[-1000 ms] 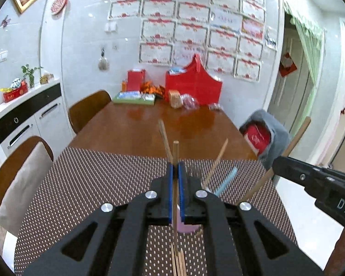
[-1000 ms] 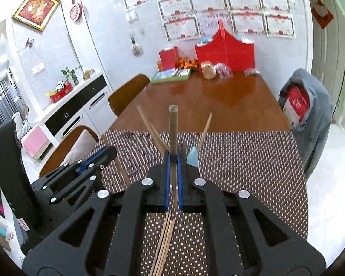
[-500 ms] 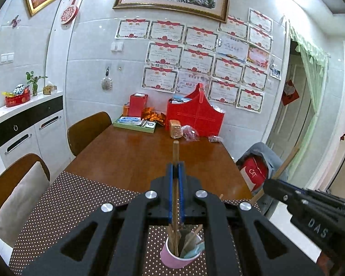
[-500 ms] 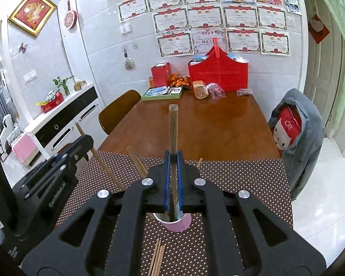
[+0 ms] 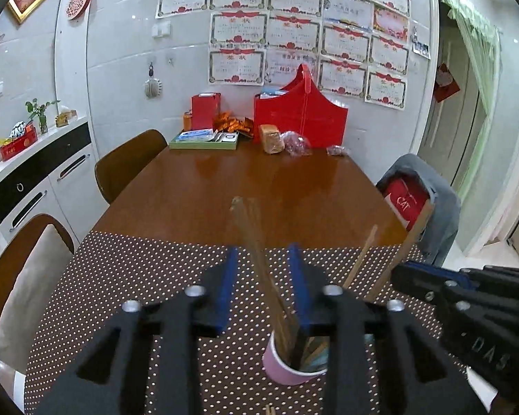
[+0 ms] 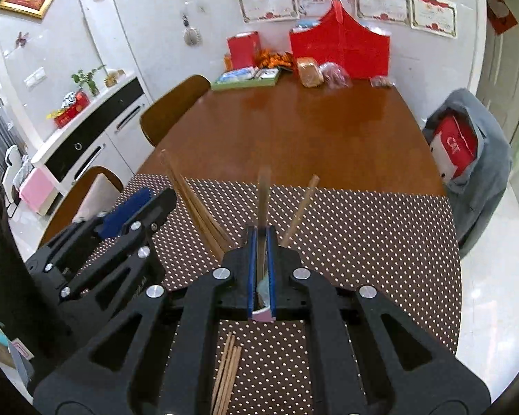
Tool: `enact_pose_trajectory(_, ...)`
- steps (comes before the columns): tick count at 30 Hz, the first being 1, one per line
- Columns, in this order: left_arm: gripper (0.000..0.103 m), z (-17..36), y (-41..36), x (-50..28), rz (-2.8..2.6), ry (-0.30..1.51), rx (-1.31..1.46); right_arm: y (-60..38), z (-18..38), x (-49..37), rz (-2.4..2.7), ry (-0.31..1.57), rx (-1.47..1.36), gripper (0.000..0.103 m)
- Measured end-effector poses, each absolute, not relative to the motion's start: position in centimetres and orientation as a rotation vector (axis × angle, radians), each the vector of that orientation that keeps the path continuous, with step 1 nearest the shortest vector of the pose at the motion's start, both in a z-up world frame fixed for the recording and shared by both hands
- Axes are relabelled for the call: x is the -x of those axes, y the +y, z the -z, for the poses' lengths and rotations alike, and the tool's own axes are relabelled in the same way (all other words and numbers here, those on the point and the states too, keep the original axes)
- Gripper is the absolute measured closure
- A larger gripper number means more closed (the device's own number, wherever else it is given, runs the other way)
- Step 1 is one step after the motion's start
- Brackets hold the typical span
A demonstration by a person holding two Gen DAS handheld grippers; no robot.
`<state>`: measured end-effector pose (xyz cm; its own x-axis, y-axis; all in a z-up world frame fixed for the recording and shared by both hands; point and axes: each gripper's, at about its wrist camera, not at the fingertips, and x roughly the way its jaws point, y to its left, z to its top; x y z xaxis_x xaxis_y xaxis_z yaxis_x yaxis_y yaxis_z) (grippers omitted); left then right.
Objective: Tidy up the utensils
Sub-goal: 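Open both tools to drop the chopsticks into the cup, then withdraw both tools from the cup toward the remaining chopsticks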
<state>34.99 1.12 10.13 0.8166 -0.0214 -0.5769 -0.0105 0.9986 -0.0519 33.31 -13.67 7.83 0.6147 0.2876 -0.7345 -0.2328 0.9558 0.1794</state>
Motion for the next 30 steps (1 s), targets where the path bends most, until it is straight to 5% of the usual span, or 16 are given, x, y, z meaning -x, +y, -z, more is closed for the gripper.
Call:
enact_pose_trajectory(7, 0.071, -9.7, 2.2, -33.9, -0.011, 0.621, 0.048, -14.3, -7.8, -32.1, -0.278, 0.843, -0.071, 0.071)
enact_pose_trajectory(30, 0.057, -10.1, 3.1, -26.0, -0.013, 0.599, 0.011, -14.2, -6.7, -25.7, -0.277, 0.867, -0.048, 0.056)
